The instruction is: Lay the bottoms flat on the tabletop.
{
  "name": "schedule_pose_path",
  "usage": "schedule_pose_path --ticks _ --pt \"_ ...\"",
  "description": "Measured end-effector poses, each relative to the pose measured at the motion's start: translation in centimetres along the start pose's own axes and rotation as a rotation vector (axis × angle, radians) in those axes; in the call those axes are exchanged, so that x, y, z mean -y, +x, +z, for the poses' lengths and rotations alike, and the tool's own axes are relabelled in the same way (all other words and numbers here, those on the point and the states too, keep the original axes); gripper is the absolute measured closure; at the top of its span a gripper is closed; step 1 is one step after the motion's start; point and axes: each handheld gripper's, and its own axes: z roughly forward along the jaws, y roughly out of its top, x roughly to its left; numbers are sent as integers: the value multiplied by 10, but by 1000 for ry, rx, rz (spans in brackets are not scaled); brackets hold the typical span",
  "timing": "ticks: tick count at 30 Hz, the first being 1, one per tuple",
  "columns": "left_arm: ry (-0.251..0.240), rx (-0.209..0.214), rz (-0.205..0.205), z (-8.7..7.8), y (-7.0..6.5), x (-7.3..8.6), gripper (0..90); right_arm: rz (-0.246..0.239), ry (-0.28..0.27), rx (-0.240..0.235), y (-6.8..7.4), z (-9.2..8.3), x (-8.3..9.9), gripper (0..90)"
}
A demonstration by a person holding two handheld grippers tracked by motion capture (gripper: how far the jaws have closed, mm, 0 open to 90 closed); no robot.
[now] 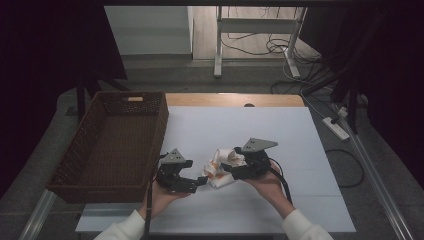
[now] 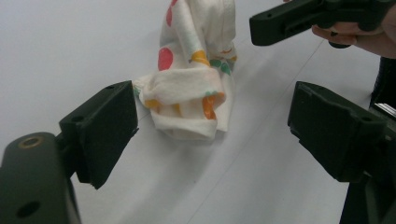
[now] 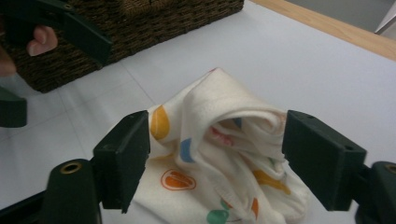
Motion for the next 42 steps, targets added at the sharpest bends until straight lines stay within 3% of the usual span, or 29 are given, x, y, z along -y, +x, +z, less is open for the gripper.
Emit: schedule_pose_path --ticks 5,9,15,20,24,28,33,42 --pt "1 -3 -3 1 1 0 149 -3 -7 -4 -1 -2 0 358" --pt "9 -1 -9 4 1 1 149 -6 -9 2 -2 2 0 491" --pt "18 -1 -4 6 -1 2 150 -13 47 14 -3 14 4 676" --pt "20 -3 -3 6 0 2 150 -7 75 -9 -1 22 7 704" --pt "21 -1 0 8 0 0 150 -40 108 6 4 31 10 867" --pt "22 2 0 9 -1 0 150 -61 119 1 6 32 10 879" --pt "13 0 4 6 -2 0 151 -45 120 -68 16 17 15 879" --pt "9 4 9 6 -3 -2 151 -2 189 -171 38 -7 41 878"
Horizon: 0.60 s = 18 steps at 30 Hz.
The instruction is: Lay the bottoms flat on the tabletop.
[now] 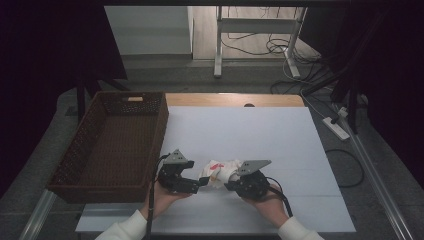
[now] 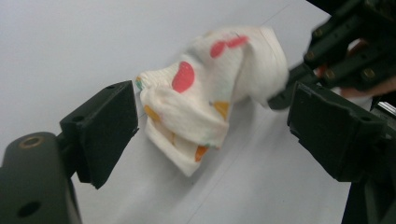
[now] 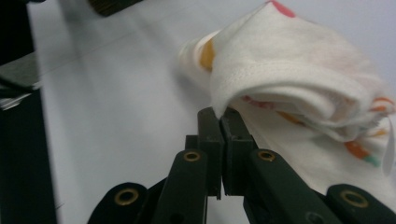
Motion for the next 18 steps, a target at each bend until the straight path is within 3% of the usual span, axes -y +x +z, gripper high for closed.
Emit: schedule_pose_path --ticks 5,10,13,15,16,17,18 --pt "1 6 4 2 -1 -1 151 30 45 -48 11 -2 15 878" --pt "1 7 6 3 -1 -2 151 22 100 -43 16 0 26 877" --pt "3 7 4 4 0 -2 151 18 92 -33 17 -2 27 859" --pt "3 5 5 3 1 -2 151 20 73 -21 16 -6 27 750" --pt "3 5 5 3 1 -2 151 20 73 -21 16 -6 27 750" --pt "1 4 1 3 1 -2 152 42 59 -2 15 -13 29 654" --pt "1 4 1 3 1 -2 152 42 59 -2 15 -13 29 654"
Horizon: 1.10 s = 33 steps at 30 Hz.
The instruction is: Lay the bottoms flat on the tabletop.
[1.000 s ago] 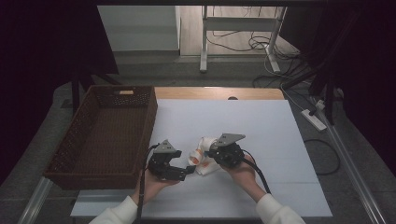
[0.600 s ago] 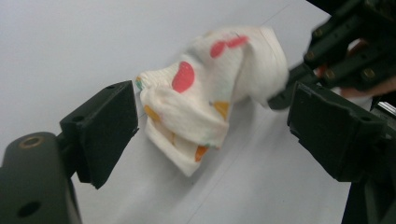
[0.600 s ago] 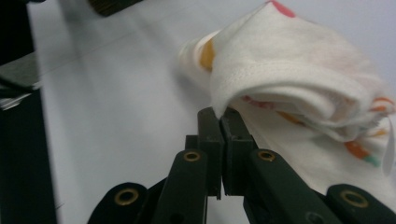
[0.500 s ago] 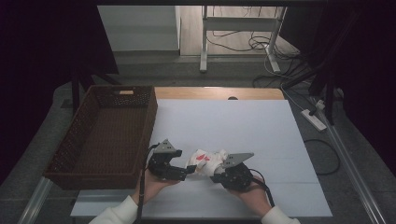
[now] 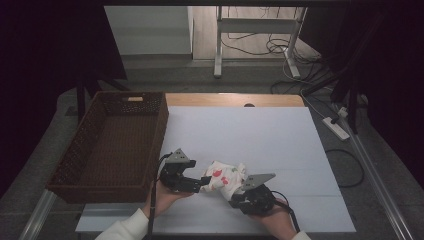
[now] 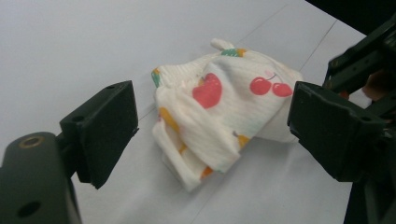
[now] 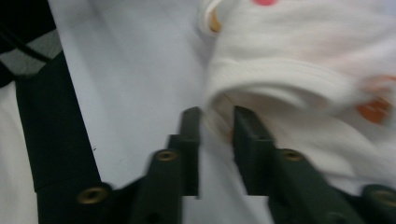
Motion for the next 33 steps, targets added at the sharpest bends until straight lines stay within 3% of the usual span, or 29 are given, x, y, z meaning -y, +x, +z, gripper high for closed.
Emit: schedule_pose_path --ticks 1,5,7,12,26,33 --pt "-1 -1 -3 0 0 1 152 33 -29 21 -2 -10 3 577" --pt "3 -2 -4 1 1 1 153 77 -85 58 -7 -28 9 522" --pt "4 0 -8 2 1 1 154 111 -143 113 -13 -41 9 473" --pt "14 -2 -6 5 2 2 156 122 -206 154 -25 -50 2 454" --pt "18 -6 -15 7 3 2 164 152 -254 245 -54 -47 -1 417" --pt "17 0 -26 7 6 2 166 176 -226 264 -76 -22 -9 406"
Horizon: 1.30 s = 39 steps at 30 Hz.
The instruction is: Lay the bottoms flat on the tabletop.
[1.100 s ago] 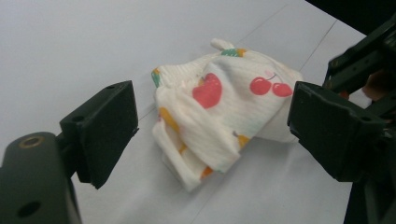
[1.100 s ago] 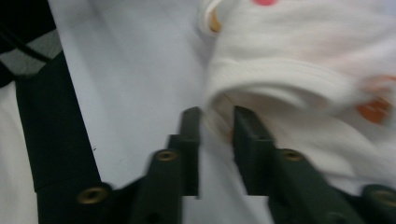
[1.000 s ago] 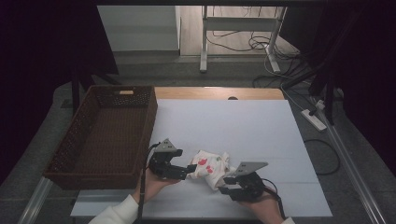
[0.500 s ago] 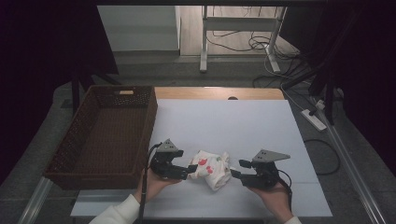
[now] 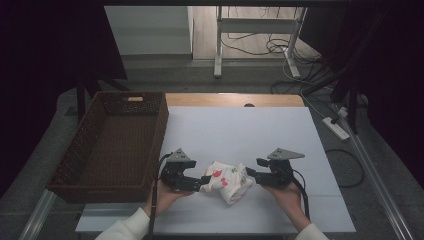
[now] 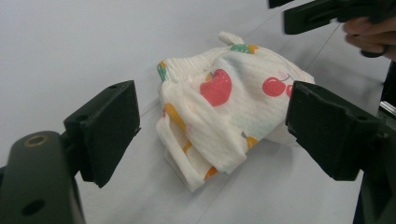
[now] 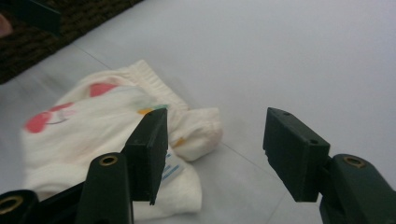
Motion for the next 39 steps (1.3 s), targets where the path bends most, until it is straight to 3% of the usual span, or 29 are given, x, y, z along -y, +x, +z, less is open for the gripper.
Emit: schedule_pose_path --ticks 9,21,27,31,36,39 --pt "-1 -4 -1 -1 2 0 167 10 25 -14 -8 22 -11 401" --pt "6 -3 3 0 0 1 166 -37 129 -57 6 40 -1 394" --pt "7 -5 5 0 0 1 167 -31 156 -89 9 44 3 428" --pt "8 -4 7 1 0 2 167 -49 160 -111 13 46 5 536" --pt "11 -6 9 2 0 2 167 -90 160 -153 20 44 4 783" --pt "14 -6 12 2 0 2 167 -134 148 -141 24 38 2 827"
